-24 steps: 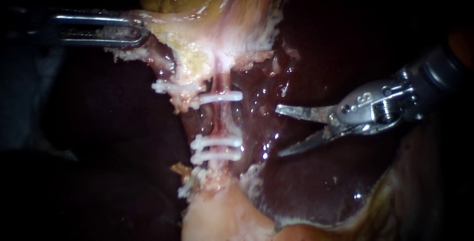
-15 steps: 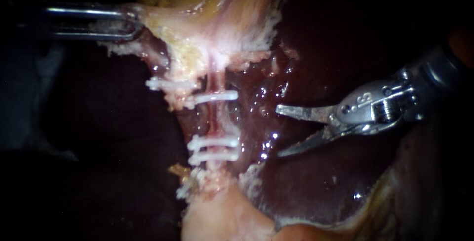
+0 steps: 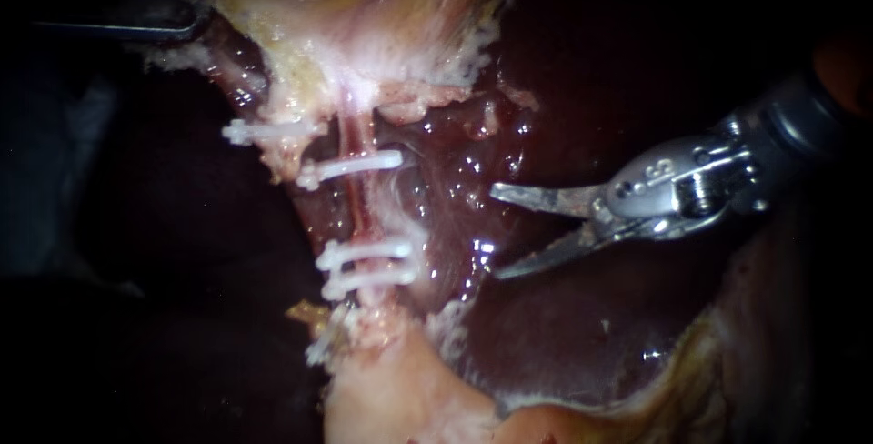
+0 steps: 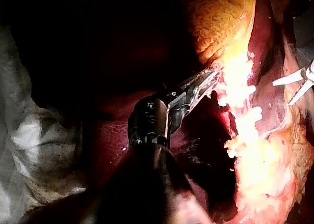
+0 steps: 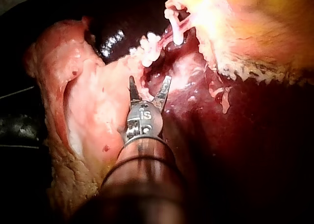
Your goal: Go to the cutting position right tube
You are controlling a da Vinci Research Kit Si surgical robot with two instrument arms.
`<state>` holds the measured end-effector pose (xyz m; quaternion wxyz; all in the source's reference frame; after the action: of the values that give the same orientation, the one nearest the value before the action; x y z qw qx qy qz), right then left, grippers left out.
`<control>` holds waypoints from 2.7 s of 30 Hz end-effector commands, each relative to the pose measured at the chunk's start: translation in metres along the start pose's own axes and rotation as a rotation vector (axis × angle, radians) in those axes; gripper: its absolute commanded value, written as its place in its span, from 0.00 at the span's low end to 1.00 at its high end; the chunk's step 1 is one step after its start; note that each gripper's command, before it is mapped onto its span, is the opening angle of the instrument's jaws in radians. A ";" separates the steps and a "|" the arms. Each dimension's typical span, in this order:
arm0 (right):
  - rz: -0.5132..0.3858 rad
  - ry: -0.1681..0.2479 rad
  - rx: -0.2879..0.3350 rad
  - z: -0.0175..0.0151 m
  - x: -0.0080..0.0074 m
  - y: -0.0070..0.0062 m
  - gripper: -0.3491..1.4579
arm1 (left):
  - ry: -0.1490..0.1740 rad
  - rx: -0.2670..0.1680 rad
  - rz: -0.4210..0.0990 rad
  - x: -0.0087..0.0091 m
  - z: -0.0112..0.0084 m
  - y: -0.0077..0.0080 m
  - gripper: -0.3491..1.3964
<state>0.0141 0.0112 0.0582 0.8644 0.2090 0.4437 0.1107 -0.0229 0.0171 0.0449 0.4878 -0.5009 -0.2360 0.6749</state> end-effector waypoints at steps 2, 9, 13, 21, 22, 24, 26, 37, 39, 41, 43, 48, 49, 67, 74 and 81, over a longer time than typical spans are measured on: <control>0.019 0.011 0.015 0.0008 0.0002 0.0003 0.98 | 0.001 0.002 0.000 -0.0001 0.0001 0.0000 0.00; 0.085 0.058 0.055 0.0034 0.0010 0.0019 0.99 | 0.004 0.007 0.001 -0.0003 0.0002 0.0003 0.00; 0.117 0.075 0.085 0.0050 0.0010 0.0024 0.99 | 0.004 0.008 0.001 -0.0004 0.0003 0.0004 0.00; 0.139 0.092 0.143 0.0086 0.0007 0.0027 0.98 | 0.004 0.009 0.001 -0.0004 0.0003 0.0004 0.00; 0.139 0.098 0.152 0.0091 0.0008 0.0027 0.98 | 0.003 0.006 0.001 -0.0004 0.0004 0.0004 0.00; 0.139 0.105 0.168 0.0099 0.0010 0.0027 0.98 | 0.003 0.006 0.001 -0.0005 0.0004 0.0004 0.00; 0.129 0.113 0.185 0.0106 0.0012 0.0027 0.98 | 0.003 0.006 0.001 -0.0005 0.0004 0.0004 0.00; 0.068 0.150 0.300 0.0125 0.0021 0.0027 0.91 | 0.003 0.007 0.001 -0.0005 0.0004 0.0004 0.00; 0.061 0.155 0.313 0.0127 0.0022 0.0026 0.89 | 0.004 0.007 0.001 -0.0005 0.0004 0.0004 0.00; 0.061 0.163 0.324 0.0131 0.0024 0.0026 0.88 | 0.004 0.007 0.001 -0.0005 0.0005 0.0004 0.00; 0.070 0.172 0.332 0.0134 0.0026 0.0025 0.88 | 0.004 0.007 0.001 -0.0005 0.0005 0.0004 0.00; 0.080 0.185 0.338 0.0144 0.0035 0.0021 0.87 | 0.004 0.007 0.001 -0.0005 0.0006 0.0004 0.00; 0.086 0.184 0.338 0.0146 0.0036 0.0020 0.87 | 0.004 0.007 0.001 -0.0005 0.0006 0.0004 0.00; 0.114 0.216 0.338 0.0155 0.0049 0.0012 0.90 | 0.004 0.008 0.001 -0.0005 0.0006 0.0004 0.00; 0.109 0.241 0.391 0.0147 0.0063 -0.0007 0.88 | 0.004 0.007 0.002 -0.0005 0.0006 0.0003 0.00; 0.112 0.246 0.414 0.0140 0.0077 -0.0019 0.88 | 0.004 0.007 0.002 -0.0005 0.0006 0.0003 0.00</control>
<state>0.0300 0.0088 0.0587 0.7349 0.3917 0.5463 0.0899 -0.0235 0.0166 0.0452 0.4896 -0.5004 -0.2321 0.6753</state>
